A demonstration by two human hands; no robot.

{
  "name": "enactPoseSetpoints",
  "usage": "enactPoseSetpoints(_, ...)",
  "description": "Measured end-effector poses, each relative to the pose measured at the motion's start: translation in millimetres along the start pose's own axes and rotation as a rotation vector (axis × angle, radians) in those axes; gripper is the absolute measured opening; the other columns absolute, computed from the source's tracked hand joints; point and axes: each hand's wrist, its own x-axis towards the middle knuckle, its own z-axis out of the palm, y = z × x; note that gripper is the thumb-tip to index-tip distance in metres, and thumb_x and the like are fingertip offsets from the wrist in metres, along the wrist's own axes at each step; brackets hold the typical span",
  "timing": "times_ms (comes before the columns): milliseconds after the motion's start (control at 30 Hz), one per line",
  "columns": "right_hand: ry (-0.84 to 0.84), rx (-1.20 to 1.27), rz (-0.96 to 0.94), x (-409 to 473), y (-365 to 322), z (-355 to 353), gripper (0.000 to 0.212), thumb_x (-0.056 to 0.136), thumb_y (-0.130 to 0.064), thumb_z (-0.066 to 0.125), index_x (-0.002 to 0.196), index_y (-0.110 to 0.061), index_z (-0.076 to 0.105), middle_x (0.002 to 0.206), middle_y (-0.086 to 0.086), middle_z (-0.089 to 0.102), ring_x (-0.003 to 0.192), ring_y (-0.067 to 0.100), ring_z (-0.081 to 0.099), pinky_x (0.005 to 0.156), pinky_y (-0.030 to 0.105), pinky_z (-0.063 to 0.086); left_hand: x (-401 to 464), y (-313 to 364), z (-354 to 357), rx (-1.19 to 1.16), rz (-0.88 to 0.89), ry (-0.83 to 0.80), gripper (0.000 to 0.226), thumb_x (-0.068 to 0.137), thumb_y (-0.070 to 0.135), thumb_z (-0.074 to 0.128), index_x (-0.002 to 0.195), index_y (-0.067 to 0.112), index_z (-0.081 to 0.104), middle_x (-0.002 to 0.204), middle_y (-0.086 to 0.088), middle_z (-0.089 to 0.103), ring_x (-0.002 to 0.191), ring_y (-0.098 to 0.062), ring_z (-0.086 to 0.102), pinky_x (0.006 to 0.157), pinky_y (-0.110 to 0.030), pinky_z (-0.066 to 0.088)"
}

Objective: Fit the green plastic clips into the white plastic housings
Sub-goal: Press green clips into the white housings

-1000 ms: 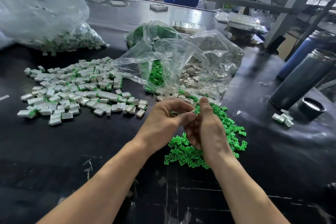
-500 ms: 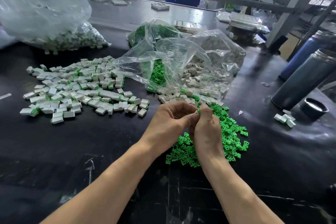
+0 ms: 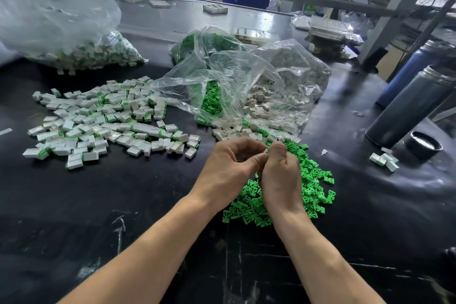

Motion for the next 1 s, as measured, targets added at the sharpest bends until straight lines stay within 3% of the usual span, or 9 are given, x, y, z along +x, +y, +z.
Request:
enactPoseSetpoints(100, 0.009, -0.018, -0.037, 0.9, -0.6, 0.8, 0.052, 0.092, -0.047, 0.026, 0.065, -0.020, 0.061, 0.065, -0.002, 0.063, 0.062, 0.015, 0.059, 0.054, 0.024, 0.037, 0.1, 0.0, -0.1, 0.001, 0.011, 0.009, 0.006, 0.093, 0.011, 0.074, 0.097, 0.006, 0.075, 0.088, -0.015, 0.077, 0.077, -0.019, 0.067, 0.073, -0.037, 0.056)
enactPoseSetpoints(267, 0.021, -0.015, -0.061, 2.1, -1.0, 2.9, 0.057, 0.104, -0.034, 0.032, 0.062, -0.012, 0.064, 0.063, 0.004, 0.065, 0.062, 0.021, 0.061, 0.053, 0.025, 0.042, -0.9, 1.1, -1.4, -0.001, 0.022, 0.016, 0.004, 0.092, 0.010, 0.074, 0.096, 0.007, 0.076, 0.087, -0.014, 0.077, 0.077, -0.019, 0.068, 0.069, -0.030, 0.056)
enactPoseSetpoints(367, 0.031, -0.023, -0.074, 2.1, -1.7, 3.9, 0.059, 0.099, -0.037, 0.032, 0.062, -0.008, 0.066, 0.062, 0.005, 0.067, 0.059, 0.017, 0.063, 0.050, 0.024, 0.046, -0.9, 1.7, -2.3, 0.010, 0.017, 0.015, 0.004, 0.093, 0.012, 0.074, 0.095, 0.010, 0.076, 0.088, -0.015, 0.077, 0.078, -0.022, 0.068, 0.072, -0.040, 0.056)
enactPoseSetpoints(500, 0.029, -0.037, -0.077, 2.0, -0.9, 4.5, 0.059, 0.108, -0.027, 0.034, 0.067, -0.004, 0.070, 0.065, 0.009, 0.069, 0.065, 0.023, 0.066, 0.056, 0.032, 0.049, -2.4, 4.0, -2.5, 0.016, 0.013, 0.013, 0.004, 0.093, 0.013, 0.074, 0.095, 0.010, 0.077, 0.088, -0.018, 0.076, 0.078, -0.025, 0.067, 0.073, -0.048, 0.056)
enactPoseSetpoints(567, 0.033, -0.029, -0.088, 0.8, -1.2, 5.0, 0.061, 0.101, -0.037, 0.031, 0.065, -0.006, 0.069, 0.064, 0.008, 0.068, 0.062, 0.020, 0.065, 0.052, 0.030, 0.047, -2.3, 4.2, -2.3, 0.017, 0.018, 0.013, 0.004, 0.093, 0.012, 0.074, 0.095, 0.010, 0.076, 0.087, -0.019, 0.075, 0.077, -0.026, 0.066, 0.071, -0.048, 0.056)
enactPoseSetpoints(700, 0.015, 0.058, -0.066, -1.9, -0.5, 5.8, 0.060, 0.096, -0.048, 0.029, 0.057, -0.018, 0.063, 0.054, -0.004, 0.062, 0.047, 0.003, 0.054, 0.046, 0.016, 0.038, -0.9, 2.9, -1.4, -0.013, 0.025, 0.030, 0.004, 0.092, 0.007, 0.074, 0.096, 0.007, 0.076, 0.087, -0.014, 0.077, 0.077, -0.022, 0.069, 0.070, -0.033, 0.058)
enactPoseSetpoints(833, -0.004, 0.083, -0.030, 0.2, 4.6, 2.4, 0.065, 0.102, -0.055, 0.030, 0.055, -0.027, 0.065, 0.050, -0.012, 0.059, 0.045, 0.001, 0.050, 0.049, 0.017, 0.038, -0.4, 1.7, -3.2, -0.034, -0.012, 0.050, 0.003, 0.090, 0.010, 0.077, 0.093, 0.012, 0.077, 0.085, -0.010, 0.078, 0.079, -0.027, 0.074, 0.077, -0.048, 0.060)
enactPoseSetpoints(933, 0.021, 0.009, -0.079, 2.7, 5.7, -3.7, 0.065, 0.102, -0.056, 0.030, 0.059, -0.022, 0.064, 0.050, -0.012, 0.057, 0.046, 0.003, 0.046, 0.050, 0.023, 0.037, 2.5, 1.0, -5.7, 0.012, 0.001, 0.104, 0.009, 0.088, 0.011, 0.079, 0.086, 0.019, 0.076, 0.081, -0.001, 0.078, 0.073, -0.016, 0.072, 0.073, -0.033, 0.059)
enactPoseSetpoints(1000, 0.049, -0.008, -0.118, 4.1, 4.7, -8.1, 0.058, 0.101, -0.055, 0.036, 0.065, -0.019, 0.063, 0.055, -0.013, 0.058, 0.050, 0.005, 0.047, 0.054, 0.029, 0.036, 4.2, 1.4, -7.4, 0.019, -0.010, 0.137, 0.007, 0.088, 0.010, 0.079, 0.087, 0.016, 0.076, 0.080, -0.002, 0.077, 0.071, -0.009, 0.066, 0.072, -0.033, 0.056)
